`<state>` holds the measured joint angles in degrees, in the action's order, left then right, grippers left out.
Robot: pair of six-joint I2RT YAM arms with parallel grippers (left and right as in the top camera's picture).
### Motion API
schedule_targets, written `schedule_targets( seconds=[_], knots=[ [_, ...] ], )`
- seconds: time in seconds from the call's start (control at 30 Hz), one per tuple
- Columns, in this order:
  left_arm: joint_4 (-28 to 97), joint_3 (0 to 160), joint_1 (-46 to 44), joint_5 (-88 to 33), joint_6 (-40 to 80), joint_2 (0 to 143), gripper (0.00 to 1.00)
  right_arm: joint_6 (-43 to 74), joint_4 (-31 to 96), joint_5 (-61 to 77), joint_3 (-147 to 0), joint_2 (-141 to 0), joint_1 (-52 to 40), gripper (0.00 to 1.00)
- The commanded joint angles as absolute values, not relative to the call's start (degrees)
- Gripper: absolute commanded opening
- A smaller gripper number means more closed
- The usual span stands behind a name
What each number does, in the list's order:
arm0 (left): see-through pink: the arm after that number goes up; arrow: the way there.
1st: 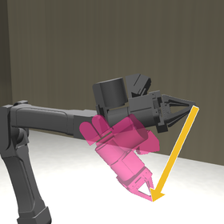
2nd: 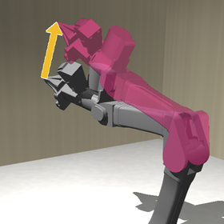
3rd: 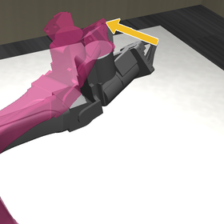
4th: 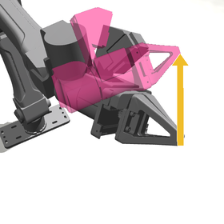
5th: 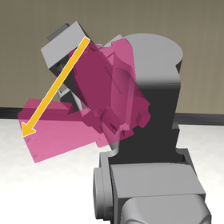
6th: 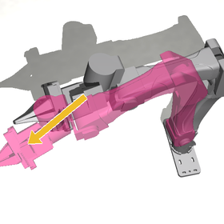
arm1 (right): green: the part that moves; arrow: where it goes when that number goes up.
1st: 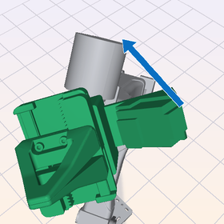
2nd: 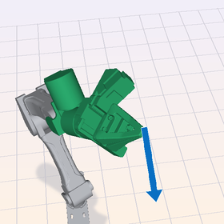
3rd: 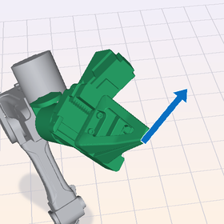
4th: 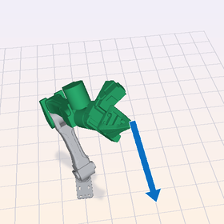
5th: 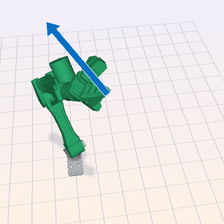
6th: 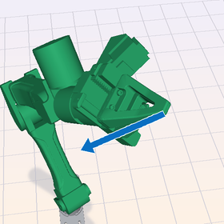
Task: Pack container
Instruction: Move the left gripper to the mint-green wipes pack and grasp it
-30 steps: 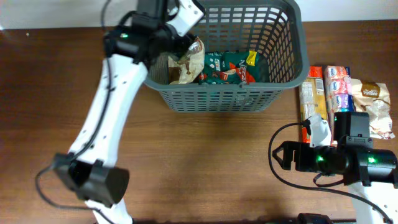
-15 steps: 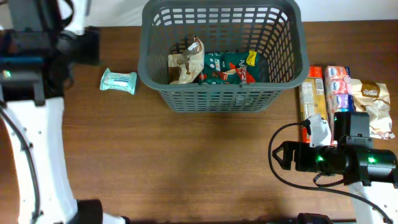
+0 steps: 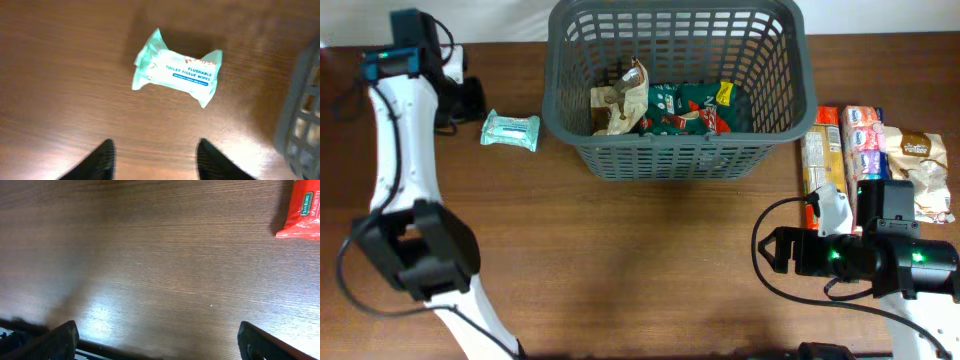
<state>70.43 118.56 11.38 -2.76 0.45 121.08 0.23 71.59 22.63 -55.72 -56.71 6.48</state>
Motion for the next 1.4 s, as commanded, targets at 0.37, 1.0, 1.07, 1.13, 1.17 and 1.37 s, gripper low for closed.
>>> schedule_targets(
  seconds=[0.37, 1.0, 1.07, 1.13, 1.17, 1.37],
  knots=[
    [60.2, 118.1, 8.7, -5.5, 40.6, 132.6, 0.50, 3.9, 72.5, 23.9, -56.7, -56.7, 6.0, 0.99],
    [54.6, 118.1, 7.6, -0.6, 56.4, 136.2, 0.86, 5.0, 74.8, 24.9, -56.7, -56.7, 6.0, 0.99],
    [53.5, 118.1, 7.6, -0.6, 56.4, 136.4, 0.87, 5.0, 74.8, 25.5, -56.7, -56.7, 6.0, 0.99],
    [52.9, 118.1, 7.6, -0.6, 56.8, 136.7, 0.87, 5.0, 74.8, 25.5, -56.7, -56.7, 6.0, 0.99],
    [52.9, 118.1, 7.7, -0.6, 57.5, 137.0, 0.93, 5.0, 74.8, 25.5, -56.7, -56.7, 6.0, 0.99],
    [52.9, 118.0, 7.6, -2.0, 57.9, 139.9, 0.95, 5.0, 74.8, 25.5, -56.7, -56.7, 6.0, 0.99]
  ],
)
